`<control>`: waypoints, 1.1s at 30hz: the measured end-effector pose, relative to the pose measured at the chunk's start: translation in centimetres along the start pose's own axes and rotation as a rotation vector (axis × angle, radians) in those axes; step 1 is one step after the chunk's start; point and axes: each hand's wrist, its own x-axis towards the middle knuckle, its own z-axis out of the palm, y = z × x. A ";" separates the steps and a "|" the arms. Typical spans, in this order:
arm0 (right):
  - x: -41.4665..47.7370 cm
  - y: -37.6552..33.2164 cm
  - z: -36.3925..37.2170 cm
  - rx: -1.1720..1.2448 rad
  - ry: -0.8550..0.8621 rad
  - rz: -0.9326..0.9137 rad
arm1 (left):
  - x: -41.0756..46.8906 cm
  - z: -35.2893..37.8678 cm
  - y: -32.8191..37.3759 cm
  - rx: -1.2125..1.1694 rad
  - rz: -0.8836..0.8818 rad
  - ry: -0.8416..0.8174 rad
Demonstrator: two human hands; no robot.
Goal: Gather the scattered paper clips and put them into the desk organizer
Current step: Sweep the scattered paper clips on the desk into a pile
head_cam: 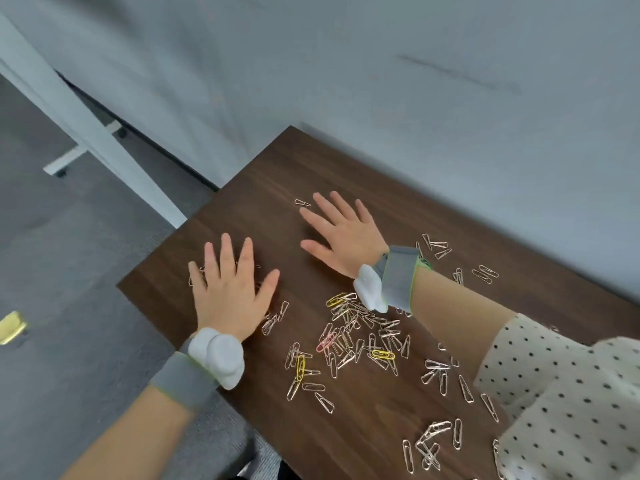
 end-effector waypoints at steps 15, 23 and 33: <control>-3.8 -2.3 3.1 -0.134 -0.095 0.027 | -1.7 2.1 2.5 -0.157 0.344 -0.044; -15.3 -3.4 4.5 -0.158 -0.025 0.190 | -9.1 3.6 6.0 -0.029 0.579 -0.002; -22.2 -0.5 2.9 -0.014 0.215 0.187 | -11.9 4.9 11.8 -0.069 0.847 0.043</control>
